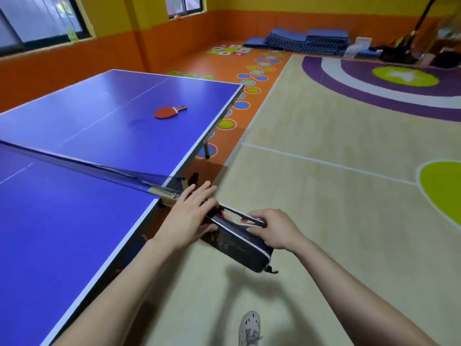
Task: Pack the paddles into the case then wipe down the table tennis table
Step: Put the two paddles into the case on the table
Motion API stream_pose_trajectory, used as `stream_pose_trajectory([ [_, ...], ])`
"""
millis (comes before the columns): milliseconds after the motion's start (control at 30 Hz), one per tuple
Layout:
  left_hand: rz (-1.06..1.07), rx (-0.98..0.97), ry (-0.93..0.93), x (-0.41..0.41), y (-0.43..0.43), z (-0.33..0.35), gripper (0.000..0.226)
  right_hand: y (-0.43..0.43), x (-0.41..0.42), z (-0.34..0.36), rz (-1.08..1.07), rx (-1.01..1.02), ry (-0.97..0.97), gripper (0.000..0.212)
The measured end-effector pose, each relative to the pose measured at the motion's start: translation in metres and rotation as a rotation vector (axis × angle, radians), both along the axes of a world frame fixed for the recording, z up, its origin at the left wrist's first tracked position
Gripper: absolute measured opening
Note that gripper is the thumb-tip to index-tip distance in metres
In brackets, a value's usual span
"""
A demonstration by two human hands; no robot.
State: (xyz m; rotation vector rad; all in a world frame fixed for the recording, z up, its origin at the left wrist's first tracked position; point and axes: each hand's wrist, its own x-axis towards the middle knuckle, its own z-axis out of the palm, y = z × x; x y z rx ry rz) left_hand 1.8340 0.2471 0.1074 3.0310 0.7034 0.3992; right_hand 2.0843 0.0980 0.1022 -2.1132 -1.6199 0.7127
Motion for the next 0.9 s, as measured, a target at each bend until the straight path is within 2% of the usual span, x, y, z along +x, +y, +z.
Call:
stream_pose_trajectory([
  [100, 0.025, -0.132, 0.004, 0.065, 0.062, 0.000, 0.078, 0.066, 0.063, -0.001, 0.037, 0.003, -0.015, 0.021],
  [133, 0.040, -0.136, 0.017, 0.084, 0.081, 0.003, 0.075, 0.088, 0.083, 0.000, 0.056, -0.012, 0.005, 0.022],
  [200, 0.046, -0.086, 0.035, 0.115, 0.118, 0.007, 0.051, 0.133, 0.120, 0.006, 0.083, -0.058, 0.073, 0.023],
  [267, 0.092, -0.072, 0.077, 0.139, 0.157, 0.009, 0.036, 0.178, 0.157, 0.012, 0.068, -0.084, 0.173, 0.020],
  [367, 0.230, -0.126, 0.058, 0.170, 0.214, 0.001, 0.032, 0.250, 0.209, 0.019, 0.025, -0.019, 0.245, 0.010],
  [467, 0.396, -0.209, 0.000, 0.193, 0.280, -0.016, 0.033, 0.335, 0.258, 0.012, 0.029, 0.025, 0.241, 0.017],
  [567, 0.602, -0.266, -0.010, 0.207, 0.343, -0.028, 0.037, 0.432, 0.297, -0.010, 0.086, 0.051, 0.170, 0.014],
  [667, 0.826, -0.268, -0.074, 0.201, 0.388, -0.032, 0.036, 0.528, 0.312, -0.025, 0.216, 0.017, 0.046, 0.021],
  [900, 1.214, -0.191, -0.166, 0.173, 0.473, -0.037, 0.036, 0.740, 0.275, -0.030, 0.611, -0.064, -0.201, 0.025],
])
